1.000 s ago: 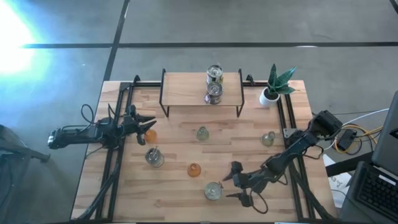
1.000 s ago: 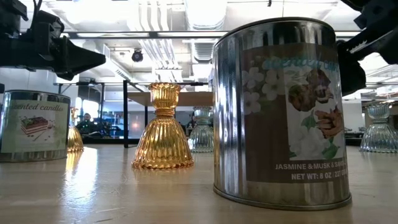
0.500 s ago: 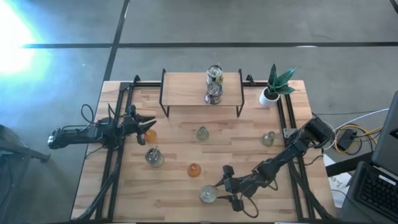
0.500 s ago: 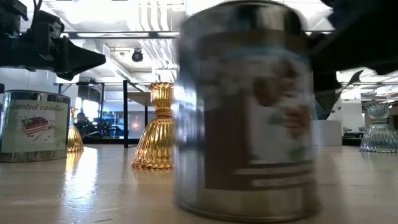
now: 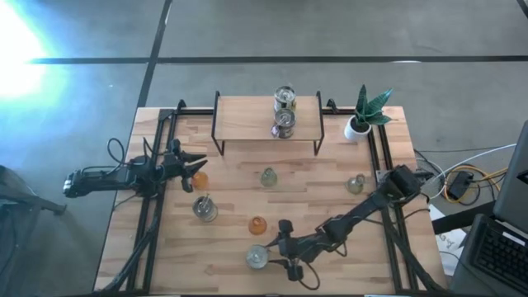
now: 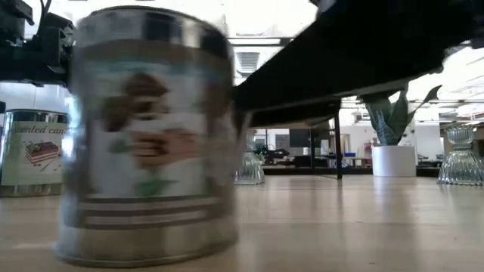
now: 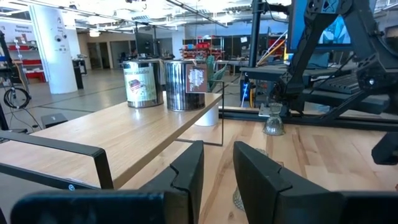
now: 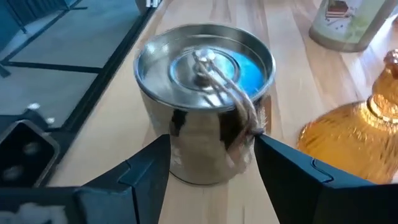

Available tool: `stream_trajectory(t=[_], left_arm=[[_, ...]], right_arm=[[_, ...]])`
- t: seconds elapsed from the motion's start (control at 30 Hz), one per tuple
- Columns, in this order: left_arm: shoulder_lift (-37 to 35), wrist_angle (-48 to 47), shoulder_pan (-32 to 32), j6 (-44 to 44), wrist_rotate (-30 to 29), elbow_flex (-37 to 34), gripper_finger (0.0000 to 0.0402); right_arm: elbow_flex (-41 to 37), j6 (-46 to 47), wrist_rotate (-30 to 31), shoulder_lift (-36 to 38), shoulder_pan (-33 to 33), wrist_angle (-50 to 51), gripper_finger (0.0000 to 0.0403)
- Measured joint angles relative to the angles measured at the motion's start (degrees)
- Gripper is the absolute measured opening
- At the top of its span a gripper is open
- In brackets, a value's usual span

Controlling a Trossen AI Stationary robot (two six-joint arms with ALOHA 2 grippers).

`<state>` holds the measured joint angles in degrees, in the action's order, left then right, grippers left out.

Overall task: Pick & Place candle stick holders
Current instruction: Adjust the brown scented candle, then put the right green candle holder on the shelf

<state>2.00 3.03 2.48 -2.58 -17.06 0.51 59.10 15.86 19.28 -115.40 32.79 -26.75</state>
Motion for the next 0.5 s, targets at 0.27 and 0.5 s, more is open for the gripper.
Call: stream_trajectory(t=[0.27,0.5], left_arm=[[0.09,0.02,0.00,-0.01,0.03,0.02,0.0092],[0.39,0.32,-0.02,0.00,0.00,0.00,0.0092]], right_arm=[[-1.86,2.96,3.97,6.84,0.27,9.32,0.0224],[-13.74,15.89,9.66,19.54,2.79,15.93,0.0224]])
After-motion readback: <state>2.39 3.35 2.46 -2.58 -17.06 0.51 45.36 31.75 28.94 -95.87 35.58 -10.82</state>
